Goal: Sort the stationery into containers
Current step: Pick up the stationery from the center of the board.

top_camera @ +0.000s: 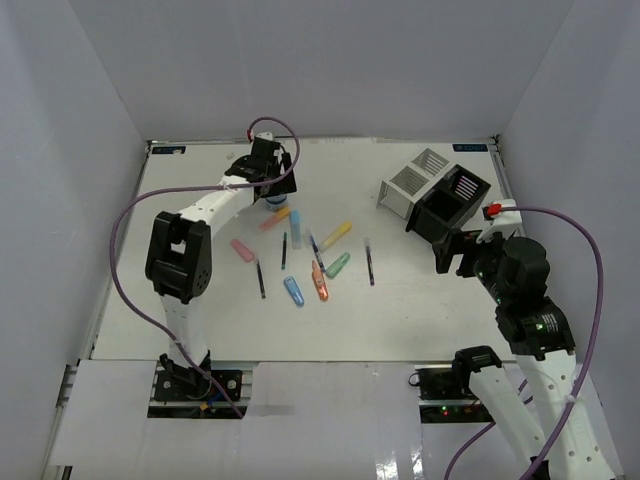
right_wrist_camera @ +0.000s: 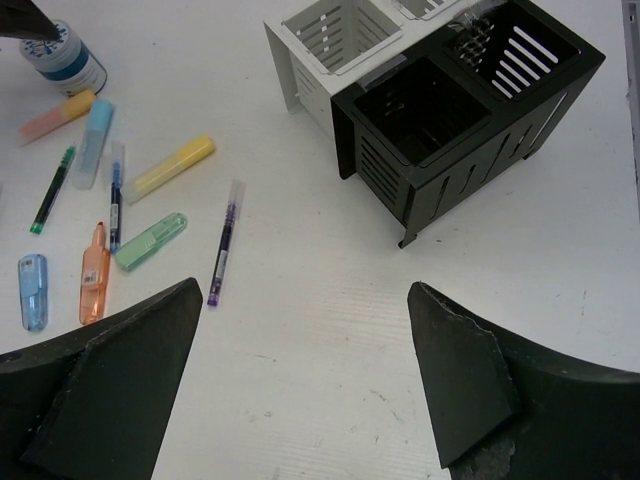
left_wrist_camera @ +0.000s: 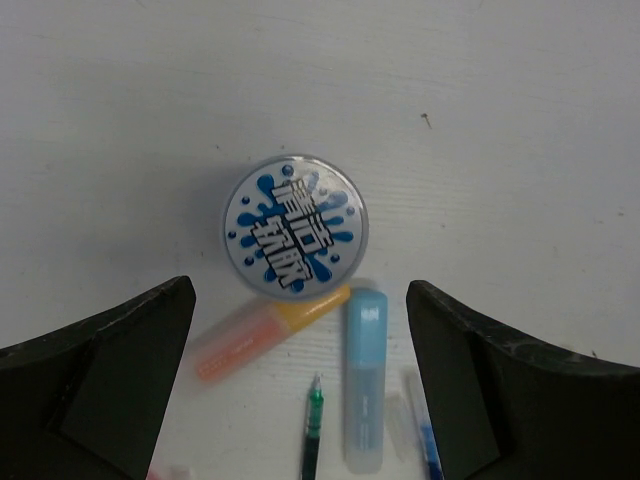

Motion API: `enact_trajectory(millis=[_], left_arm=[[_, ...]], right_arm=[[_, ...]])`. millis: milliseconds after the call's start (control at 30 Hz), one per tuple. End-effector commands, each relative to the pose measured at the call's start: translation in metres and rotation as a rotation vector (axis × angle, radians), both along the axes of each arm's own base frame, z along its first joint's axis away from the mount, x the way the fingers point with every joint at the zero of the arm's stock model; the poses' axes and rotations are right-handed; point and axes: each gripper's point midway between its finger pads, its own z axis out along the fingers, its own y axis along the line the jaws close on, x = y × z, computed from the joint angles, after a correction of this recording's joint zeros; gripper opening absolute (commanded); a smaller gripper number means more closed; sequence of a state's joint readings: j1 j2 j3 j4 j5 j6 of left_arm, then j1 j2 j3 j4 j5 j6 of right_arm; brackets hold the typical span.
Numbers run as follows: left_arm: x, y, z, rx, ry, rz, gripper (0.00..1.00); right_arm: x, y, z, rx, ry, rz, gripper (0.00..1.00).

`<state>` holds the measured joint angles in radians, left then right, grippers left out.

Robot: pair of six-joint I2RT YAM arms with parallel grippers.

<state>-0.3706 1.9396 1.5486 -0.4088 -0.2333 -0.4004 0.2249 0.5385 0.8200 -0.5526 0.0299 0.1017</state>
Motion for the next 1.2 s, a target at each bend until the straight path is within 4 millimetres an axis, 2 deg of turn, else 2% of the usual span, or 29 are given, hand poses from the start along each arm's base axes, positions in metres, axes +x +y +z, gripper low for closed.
enact_trajectory(millis=[0,33,67,133,167,400,633,767,800,867,900,1000,1033,1067,1100,1133,1167], left_arm=[[0.019,0.002,0.010,0.043,-0.044,0.030,0.98],[0.024,0.005,-0.002,0.074,-0.029,0.037,0.98],[0.031,0.005,0.003,0.078,-0.047,0.045,0.98],[0.038,0.006,-0.007,0.105,-0.039,0.051,0.98],[0.043,0.005,-0.004,0.111,-0.051,0.047,0.98],[0.051,0.003,-0.026,0.143,-0.019,0.035,0.97],[0.047,-0.003,-0.029,0.115,-0.001,0.006,0.81],[0.044,-0.005,-0.023,0.101,-0.001,-0.003,0.67],[0.044,-0.005,-0.020,0.099,-0.006,-0.004,0.57],[0.046,-0.007,-0.009,0.094,-0.026,-0.018,0.47],[0.046,-0.009,-0.005,0.090,-0.028,-0.028,0.38],[0.045,-0.018,0.024,0.053,-0.073,-0.082,0.23],[0.044,-0.024,0.033,0.038,-0.087,-0.106,0.15],[0.039,-0.032,0.052,0.009,-0.114,-0.149,0.12],[0.035,-0.038,0.063,-0.003,-0.126,-0.175,0.11],[0.024,-0.052,0.080,-0.026,-0.145,-0.233,0.10],[0.019,-0.061,0.089,-0.042,-0.158,-0.261,0.10]], right_arm=[[-0.002,0.004,0.002,0.007,-0.025,0.023,0.90],[-0.004,0.009,0.001,0.015,-0.023,0.054,0.90],[-0.006,0.010,0.001,0.018,-0.026,0.065,0.90],[-0.006,0.012,-0.004,0.019,-0.022,0.077,0.90],[-0.007,0.014,-0.004,0.024,-0.024,0.086,0.90],[-0.008,0.016,-0.005,0.028,-0.027,0.097,0.90],[-0.007,0.017,-0.006,0.029,-0.028,0.099,0.90],[-0.007,0.017,-0.007,0.030,-0.033,0.101,0.90],[-0.007,0.017,-0.007,0.031,-0.034,0.100,0.90],[-0.007,0.017,-0.007,0.030,-0.036,0.101,0.90],[-0.007,0.017,-0.006,0.030,-0.037,0.101,0.90],[-0.008,0.016,-0.005,0.032,-0.043,0.101,0.90],[-0.009,0.016,-0.004,0.031,-0.048,0.101,0.90],[-0.008,0.016,-0.004,0.032,-0.048,0.098,0.90],[-0.009,0.016,-0.004,0.033,-0.049,0.099,0.90],[-0.009,0.016,-0.003,0.034,-0.052,0.101,0.90],[-0.009,0.016,-0.002,0.034,-0.055,0.101,0.90]])
